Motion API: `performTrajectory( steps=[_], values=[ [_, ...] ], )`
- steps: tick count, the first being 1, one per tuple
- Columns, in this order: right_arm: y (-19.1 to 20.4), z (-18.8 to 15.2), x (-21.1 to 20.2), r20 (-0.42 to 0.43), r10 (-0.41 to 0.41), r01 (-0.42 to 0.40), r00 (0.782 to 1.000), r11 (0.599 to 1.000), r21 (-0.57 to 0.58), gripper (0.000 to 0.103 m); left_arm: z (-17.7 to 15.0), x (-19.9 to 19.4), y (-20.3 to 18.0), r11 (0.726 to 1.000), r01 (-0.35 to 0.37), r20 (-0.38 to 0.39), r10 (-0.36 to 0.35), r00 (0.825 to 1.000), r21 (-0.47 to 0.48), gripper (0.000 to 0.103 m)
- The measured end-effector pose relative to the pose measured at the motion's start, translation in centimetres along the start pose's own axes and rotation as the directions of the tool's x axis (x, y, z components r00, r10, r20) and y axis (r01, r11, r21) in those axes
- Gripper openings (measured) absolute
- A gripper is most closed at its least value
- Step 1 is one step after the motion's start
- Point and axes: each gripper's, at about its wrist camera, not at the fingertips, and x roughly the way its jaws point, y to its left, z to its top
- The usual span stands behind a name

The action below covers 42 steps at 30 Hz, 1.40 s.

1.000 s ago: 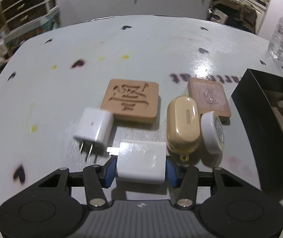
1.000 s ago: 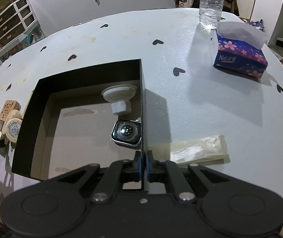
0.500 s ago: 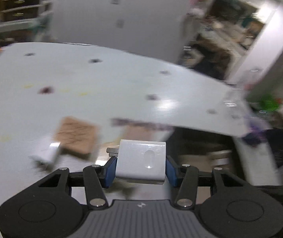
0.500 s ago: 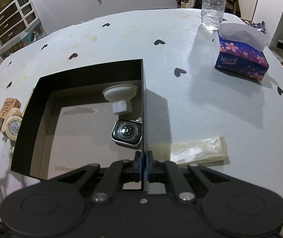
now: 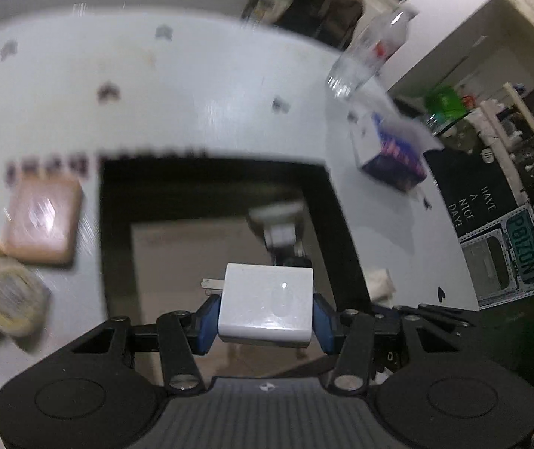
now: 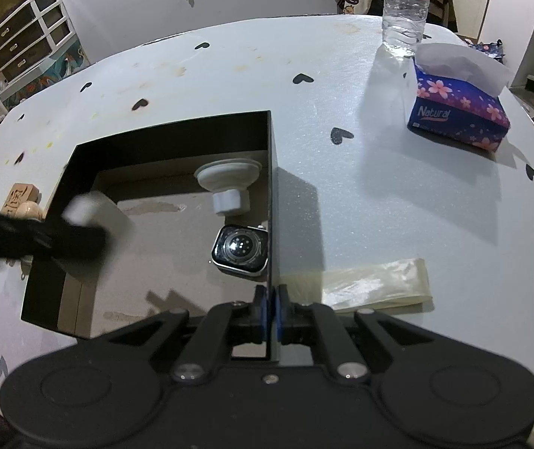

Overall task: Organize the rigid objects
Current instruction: 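Carry the charger with the left gripper into the box and lower it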

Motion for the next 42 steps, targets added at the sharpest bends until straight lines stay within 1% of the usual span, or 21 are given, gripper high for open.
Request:
performTrajectory(
  steps=[4, 7, 9, 10, 11, 12, 13, 14, 16, 17, 18, 20, 22, 24, 25, 27, 29, 31, 37, 39, 42],
  values=[
    [0.0, 0.0, 0.0, 0.001, 0.001, -0.001, 1.0, 1.0, 0.0, 0.005, -0.2, 2.9, 0.1, 0.996, 0.003, -0.075, -0.009, 0.997, -0.092, 0.051],
    [0.0, 0.0, 0.0, 0.001, 0.002, -0.002, 1.0, 1.0, 0.001, 0.005, -0.3, 3.9, -0.3, 0.993, -0.003, -0.091, -0.008, 0.996, -0.119, 0.051],
    [-0.1, 0.0, 0.0, 0.002, 0.002, -0.002, 1.0, 1.0, -0.001, 0.005, -0.3, 4.4, -0.3, 0.989, 0.009, -0.101, -0.024, 0.995, -0.146, 0.053],
    [-0.1, 0.0, 0.0, 0.002, 0.002, -0.002, 1.0, 1.0, -0.001, 0.005, -0.3, 4.6, -0.2, 0.986, 0.023, -0.111, -0.042, 0.993, -0.168, 0.057],
    [-0.1, 0.0, 0.0, 0.002, 0.003, -0.003, 1.0, 1.0, 0.0, 0.005, -0.3, 4.7, 0.0, 0.981, 0.046, -0.121, -0.069, 0.99, -0.189, 0.07],
    [-0.2, -0.1, 0.0, 0.002, 0.004, -0.004, 1.0, 1.0, 0.0, 0.005, -0.4, 4.7, 0.2, 0.977, 0.062, -0.125, -0.089, 0.988, -0.205, 0.08],
    [-0.1, -0.1, 0.0, 0.002, 0.005, -0.005, 1.0, 1.0, 0.001, 0.005, -0.5, 4.6, 0.2, 0.977, 0.063, -0.121, -0.089, 0.989, -0.206, 0.08],
    [-0.1, -0.1, 0.0, 0.002, 0.005, -0.005, 1.0, 1.0, 0.001, 0.005, -0.6, 4.5, 0.2, 0.978, 0.059, -0.118, -0.084, 0.99, -0.201, 0.078],
    [-0.1, 0.0, 0.0, 0.002, 0.005, -0.005, 1.0, 1.0, 0.0, 0.005, -0.5, 4.5, 0.4, 0.976, 0.06, -0.116, -0.086, 0.99, -0.209, 0.07],
    [-0.1, 0.0, 0.0, 0.002, 0.005, -0.005, 1.0, 1.0, 0.0, 0.005, -0.5, 4.5, 0.5, 0.974, 0.062, -0.117, -0.088, 0.989, -0.216, 0.062],
    [-0.1, 0.0, 0.0, 0.002, 0.005, -0.005, 1.0, 1.0, 0.0, 0.005, -0.5, 4.6, 0.7, 0.973, 0.06, -0.119, -0.088, 0.989, -0.223, 0.057],
    [-0.1, 0.0, 0.0, 0.002, 0.005, -0.005, 1.0, 1.0, 0.0, 0.005, -0.4, 4.6, 1.0, 0.972, 0.057, -0.121, -0.087, 0.989, -0.229, 0.053],
    [-0.1, 0.0, 0.0, 0.002, 0.005, -0.005, 1.0, 1.0, 0.0, 0.005, -0.5, 4.7, 1.2, 0.972, 0.052, -0.122, -0.082, 0.989, -0.231, 0.051],
    [-0.1, 0.0, 0.0, 0.002, 0.004, -0.004, 1.0, 1.0, 0.0, 0.005, -0.6, 4.7, 1.2, 0.973, 0.056, -0.13, -0.087, 0.988, -0.226, 0.041],
    [-0.1, 0.0, 0.0, 0.002, 0.004, -0.004, 1.0, 1.0, 0.0, 0.005, -0.6, 4.8, 1.2, 0.973, 0.058, -0.137, -0.09, 0.986, -0.224, 0.038],
    [-0.1, 0.0, 0.0, 0.002, 0.004, -0.004, 1.0, 1.0, 0.0, 0.005, -0.8, 5.2, 1.0, 0.975, 0.061, -0.153, -0.095, 0.984, -0.213, 0.025],
    [-0.1, 0.0, 0.0, 0.002, 0.004, -0.004, 1.0, 1.0, -0.001, 0.005, -0.9, 5.6, 0.9, 0.978, 0.059, -0.162, -0.093, 0.982, -0.2, 0.023],
    [0.0, 0.0, 0.0, 0.001, 0.003, -0.003, 1.0, 1.0, -0.003, 0.005, -1.1, 6.1, 0.8, 0.98, 0.063, -0.159, -0.094, 0.983, -0.188, 0.024],
    [0.0, -0.1, 0.0, 0.001, 0.003, -0.003, 1.0, 1.0, -0.004, 0.005, -1.5, 6.7, 0.8, 0.97, 0.121, -0.156, -0.156, 0.975, -0.211, 0.02],
    [0.0, -0.1, 0.0, 0.001, 0.006, -0.006, 1.0, 1.0, 0.001, 0.005, -1.6, 6.5, 0.6, 0.972, 0.12, -0.152, -0.152, 0.977, -0.2, 0.02],
    [-0.1, -0.1, 0.0, 0.0, 0.007, -0.007, 1.0, 1.0, 0.005, 0.005, -1.4, 5.6, 0.3, 0.98, 0.113, -0.119, -0.133, 0.984, -0.163, 0.02]
  ],
)
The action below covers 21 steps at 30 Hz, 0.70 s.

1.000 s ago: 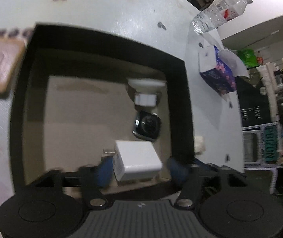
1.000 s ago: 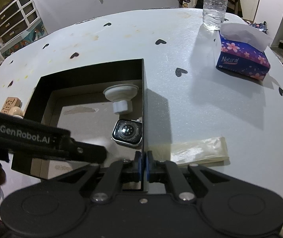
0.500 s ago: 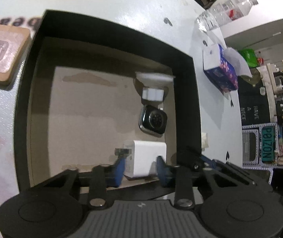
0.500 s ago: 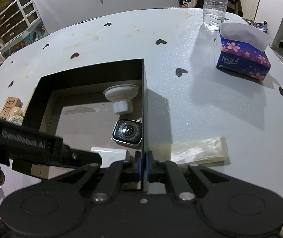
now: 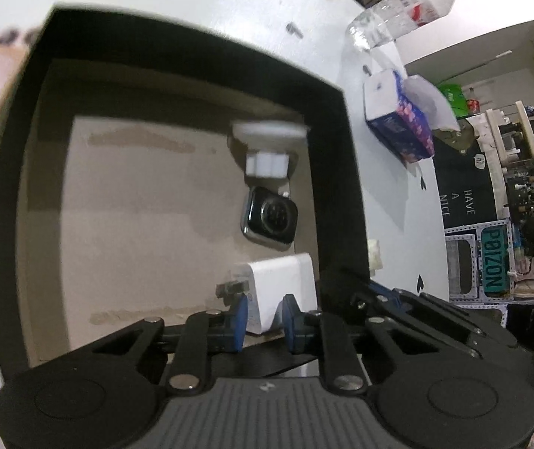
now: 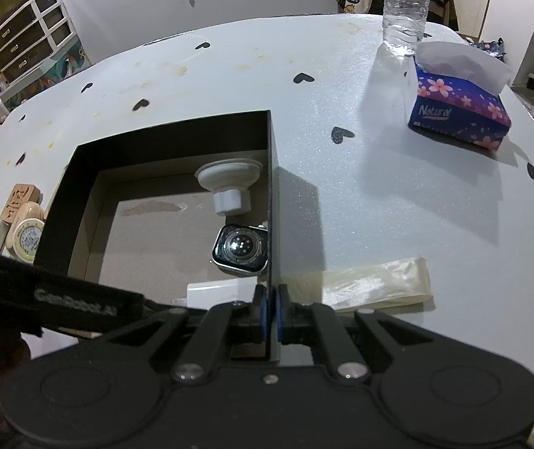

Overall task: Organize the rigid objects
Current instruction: 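Carry the charger with the left gripper into the box and lower it, then open the left gripper and move it back to the beige earbud case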

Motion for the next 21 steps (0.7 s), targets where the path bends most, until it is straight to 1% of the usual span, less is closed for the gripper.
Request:
performTrajectory(
  steps=[2, 5, 8, 10, 11, 12, 13, 15, 16, 18, 19, 21],
  values=[
    [0.0, 0.0, 0.0, 0.0, 0.0, 0.0, 1.0, 1.0, 0.001, 0.005, 0.0, -0.7, -0.5, 0.998, -0.019, 0.024, 0.018, 1.0, 0.054, 0.02],
    [0.0, 0.0, 0.0, -0.001, 0.0, 0.0, 1.0, 1.0, 0.004, 0.005, -0.3, -1.9, -1.2, 0.99, -0.051, 0.067, 0.042, 0.997, 0.129, 0.024],
    [-0.1, 0.0, 0.0, -0.001, 0.002, -0.002, 1.0, 1.0, 0.008, 0.005, -0.8, -3.1, -1.6, 0.976, -0.086, 0.111, 0.065, 0.992, 0.202, 0.027],
    [-0.1, 0.0, 0.0, -0.002, 0.002, -0.002, 1.0, 1.0, 0.007, 0.005, -1.4, -4.0, -2.0, 0.957, -0.129, 0.148, 0.093, 0.985, 0.259, 0.029],
    [-0.1, 0.0, 0.0, -0.002, 0.002, -0.002, 1.0, 1.0, 0.007, 0.005, -1.7, -4.5, -2.2, 0.947, -0.149, 0.169, 0.103, 0.98, 0.285, 0.033],
    [-0.1, 0.0, 0.0, -0.002, 0.002, -0.002, 1.0, 1.0, 0.008, 0.005, -2.0, -5.0, -2.3, 0.938, -0.165, 0.189, 0.11, 0.976, 0.305, 0.04],
    [-0.1, 0.0, 0.0, -0.002, 0.002, -0.002, 1.0, 1.0, 0.008, 0.005, -2.2, -5.4, -2.4, 0.93, -0.179, 0.208, 0.115, 0.971, 0.322, 0.043],
    [-0.1, 0.0, 0.0, -0.002, 0.002, -0.002, 1.0, 1.0, 0.007, 0.005, -2.7, -6.1, -2.7, 0.911, -0.21, 0.249, 0.124, 0.96, 0.355, 0.055],
    [-0.1, 0.0, 0.0, -0.002, 0.002, -0.002, 1.0, 1.0, 0.007, 0.005, -2.9, -6.5, -2.8, 0.901, -0.227, 0.271, 0.129, 0.954, 0.371, 0.059],
    [-0.1, 0.0, 0.0, -0.004, 0.001, -0.001, 1.0, 1.0, 0.007, 0.005, -3.4, -7.1, -3.0, 0.879, -0.264, 0.313, 0.141, 0.939, 0.396, 0.075],
    [-0.1, 0.0, 0.0, -0.005, 0.0, 0.0, 1.0, 1.0, 0.007, 0.005, -3.6, -7.4, -3.0, 0.869, -0.281, 0.333, 0.145, 0.932, 0.407, 0.078],
    [-0.1, 0.0, 0.0, -0.006, -0.001, 0.001, 1.0, 1.0, 0.006, 0.005, -4.1, -7.9, -3.0, 0.848, -0.311, 0.368, 0.15, 0.918, 0.429, 0.089]
  ],
)
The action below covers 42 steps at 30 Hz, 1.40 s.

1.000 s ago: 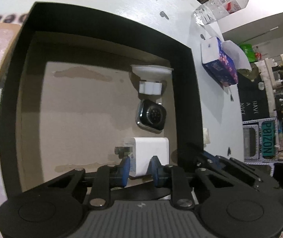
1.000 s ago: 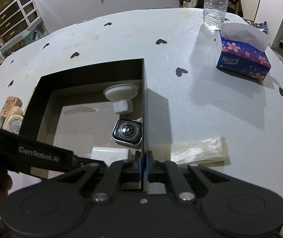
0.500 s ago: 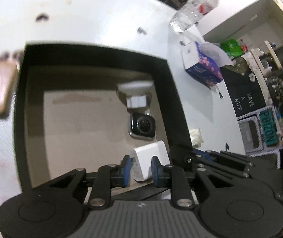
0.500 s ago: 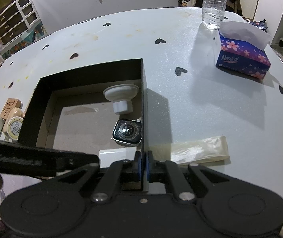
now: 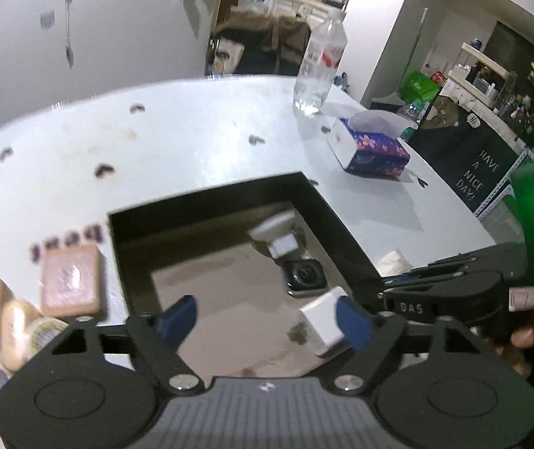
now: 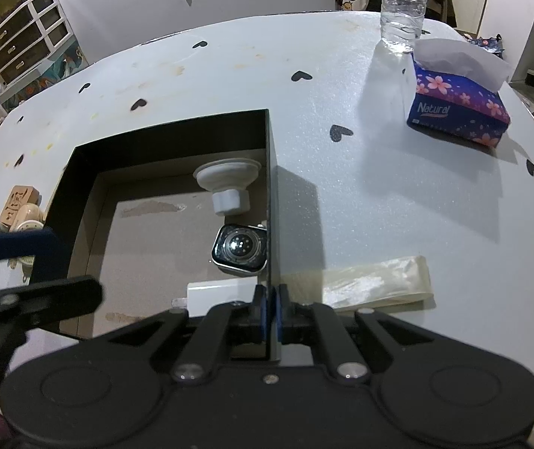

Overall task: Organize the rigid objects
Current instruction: 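Open the left gripper and move it back to the beige earbud case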

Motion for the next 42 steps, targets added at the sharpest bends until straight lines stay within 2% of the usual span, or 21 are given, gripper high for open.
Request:
performTrajectory(
  steps=[4, 6, 13, 18, 28, 31, 33, 35, 39, 42],
  values=[
    [0.0, 0.0, 0.0, -0.003, -0.001, 0.001, 1.0, 1.0, 0.003, 0.005, -0.8, -0.8, -0.2, 0.995, -0.052, 0.046, 0.049, 0.998, 0.079, 0.098],
    [0.1, 0.1, 0.0, -0.005, -0.003, 0.003, 1.0, 1.0, 0.004, 0.005, -1.2, -1.2, 0.0, 0.994, -0.064, 0.054, 0.06, 0.997, 0.085, 0.1],
    [0.1, 0.2, 0.0, -0.011, -0.007, 0.007, 1.0, 1.0, 0.003, 0.005, -2.1, -2.2, 1.5, 0.996, -0.086, 0.083, 0.083, 0.993, 0.031, 0.102],
    [0.2, 0.2, 0.0, -0.012, -0.01, 0.01, 1.0, 1.0, 0.006, 0.005, -2.9, -3.3, 3.2, 0.994, -0.109, 0.142, 0.11, 0.984, -0.014, 0.102],
    [0.1, 0.3, 0.0, -0.016, -0.016, 0.017, 1.0, 1.0, 0.023, 0.005, -5.1, -4.8, 9.4, 0.962, -0.228, 0.161, 0.252, 0.954, -0.152, 0.102],
    [0.1, 0.4, 0.0, -0.016, -0.019, 0.02, 1.0, 0.999, 0.029, 0.005, -5.9, -4.9, 11.6, 0.945, -0.255, 0.141, 0.286, 0.948, -0.204, 0.095],
    [0.1, 0.4, 0.1, -0.017, -0.022, 0.022, 1.0, 0.999, 0.032, 0.005, -6.3, -4.9, 12.9, 0.935, -0.257, 0.125, 0.294, 0.948, -0.245, 0.083],
    [0.1, 0.4, 0.1, -0.017, -0.024, 0.025, 1.0, 0.999, 0.034, 0.005, -6.6, -4.9, 14.0, 0.92, -0.279, 0.113, 0.319, 0.941, -0.276, 0.075],
    [0.2, 0.4, 0.1, -0.016, -0.027, 0.028, 0.999, 0.999, 0.042, 0.005, -7.0, -4.2, 15.4, 0.904, -0.342, 0.076, 0.372, 0.925, -0.258, 0.061],
    [0.2, 0.4, 0.1, -0.015, -0.03, 0.03, 0.999, 0.998, 0.049, 0.005, -7.3, -3.5, 15.9, 0.901, -0.372, 0.043, 0.39, 0.92, -0.221, 0.057]
  ],
)
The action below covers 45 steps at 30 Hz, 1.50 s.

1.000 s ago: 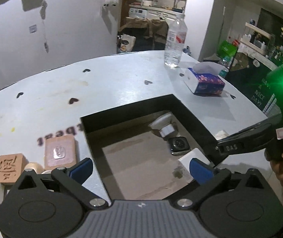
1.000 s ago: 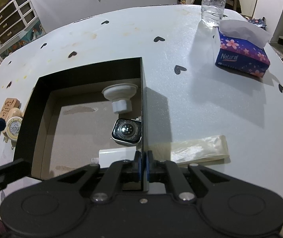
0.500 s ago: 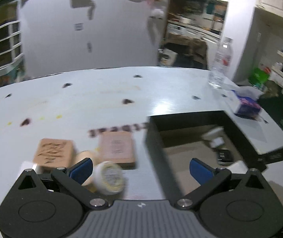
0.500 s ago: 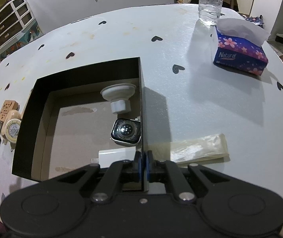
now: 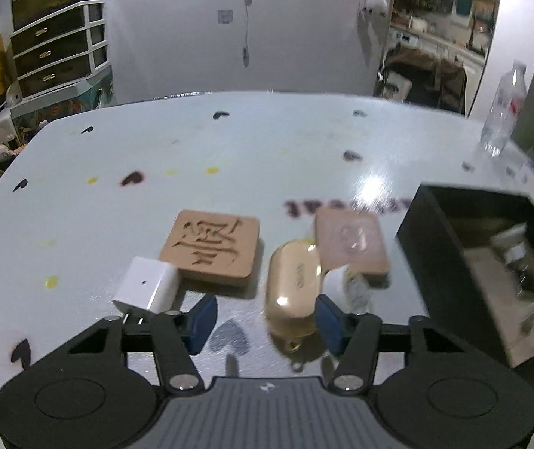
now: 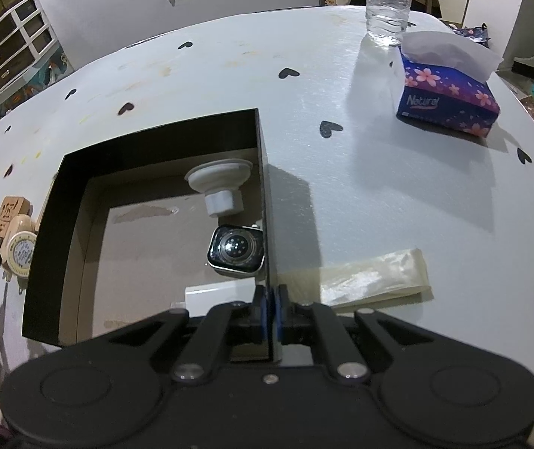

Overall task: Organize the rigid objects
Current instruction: 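Open the left gripper and move it back to the beige earbud case, then grasp the beige KINYO earbud case with the left gripper, then carry the earbud case with the left gripper into the box and release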

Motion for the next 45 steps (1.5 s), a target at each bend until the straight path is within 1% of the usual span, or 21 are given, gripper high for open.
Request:
performTrajectory(
  steps=[2, 6, 11, 14, 18, 22, 27, 30, 32, 34, 35, 37, 40, 43, 45],
  values=[
    [0.0, 0.0, 0.0, 0.001, -0.002, 0.002, 1.0, 1.0, 0.004, 0.005, -0.2, 0.3, 0.0, 1.0, 0.019, -0.003, -0.019, 1.0, 0.015, 0.057],
    [0.0, -0.1, 0.0, 0.003, -0.004, 0.004, 1.0, 1.0, 0.011, 0.005, -0.2, 1.2, -1.1, 0.998, 0.024, -0.014, -0.023, 1.0, 0.054, 0.056],
    [0.0, 0.0, 0.0, 0.003, -0.004, 0.004, 1.0, 1.0, 0.013, 0.005, 0.4, 2.3, -2.3, 0.997, 0.042, -0.016, -0.041, 0.999, 0.063, 0.053],
    [0.0, 0.0, 0.0, 0.003, -0.004, 0.004, 1.0, 1.0, 0.013, 0.005, 0.8, 3.1, -2.6, 0.998, 0.029, -0.028, -0.027, 0.999, 0.061, 0.051],
    [0.0, 0.0, 0.0, 0.003, -0.004, 0.004, 1.0, 1.0, 0.013, 0.005, 1.2, 3.6, -2.0, 0.999, 0.029, -0.045, -0.028, 0.999, 0.014, 0.045],
    [0.0, 0.0, 0.0, 0.003, -0.003, 0.003, 1.0, 1.0, 0.011, 0.005, 1.2, 3.3, -1.4, 0.999, 0.026, -0.064, -0.027, 0.998, -0.026, 0.044],
    [0.0, 0.0, 0.0, 0.004, 0.001, -0.001, 1.0, 1.0, 0.008, 0.005, 0.5, 1.6, -0.2, 0.993, 0.002, -0.089, -0.013, 0.996, -0.119, 0.044],
    [0.0, -0.1, 0.0, 0.005, 0.003, -0.003, 1.0, 1.0, 0.006, 0.005, 1.0, -0.4, -0.3, 0.99, 0.017, -0.067, -0.027, 0.997, -0.139, 0.044],
    [-0.1, 0.0, 0.0, 0.005, 0.006, -0.006, 1.0, 1.0, 0.003, 0.005, 1.7, -1.6, -0.6, 0.988, 0.046, -0.045, -0.053, 0.998, -0.148, 0.044],
    [-0.1, 0.0, 0.0, 0.004, 0.008, -0.008, 1.0, 1.0, 0.002, 0.005, 2.8, -2.7, -1.0, 0.979, 0.098, -0.025, -0.104, 0.994, -0.178, 0.044],
    [-0.1, 0.0, 0.0, 0.003, 0.008, -0.008, 1.0, 1.0, 0.0, 0.005, 3.3, -3.1, -1.4, 0.97, 0.134, -0.016, -0.14, 0.99, -0.202, 0.044],
    [-0.1, 0.1, 0.0, 0.0, 0.01, -0.01, 1.0, 1.0, -0.002, 0.005, 4.6, -3.7, -2.5, 0.949, 0.217, 0.005, -0.222, 0.975, -0.228, 0.044],
    [-0.2, 0.1, 0.0, -0.002, 0.014, -0.014, 1.0, 1.0, -0.005, 0.005, 6.3, -4.1, -5.4, 0.936, 0.301, 0.023, -0.302, 0.953, -0.184, 0.044],
    [-0.2, 0.1, 0.0, -0.002, 0.013, -0.013, 1.0, 1.0, -0.008, 0.005, 7.8, -2.9, -8.2, 0.915, 0.361, -0.016, -0.37, 0.929, -0.182, 0.044],
    [0.0, 0.2, 0.0, -0.003, 0.007, -0.007, 1.0, 1.0, -0.012, 0.005, 8.5, -1.7, -10.3, 0.909, 0.366, -0.061, -0.384, 0.921, -0.198, 0.044]
  ],
)
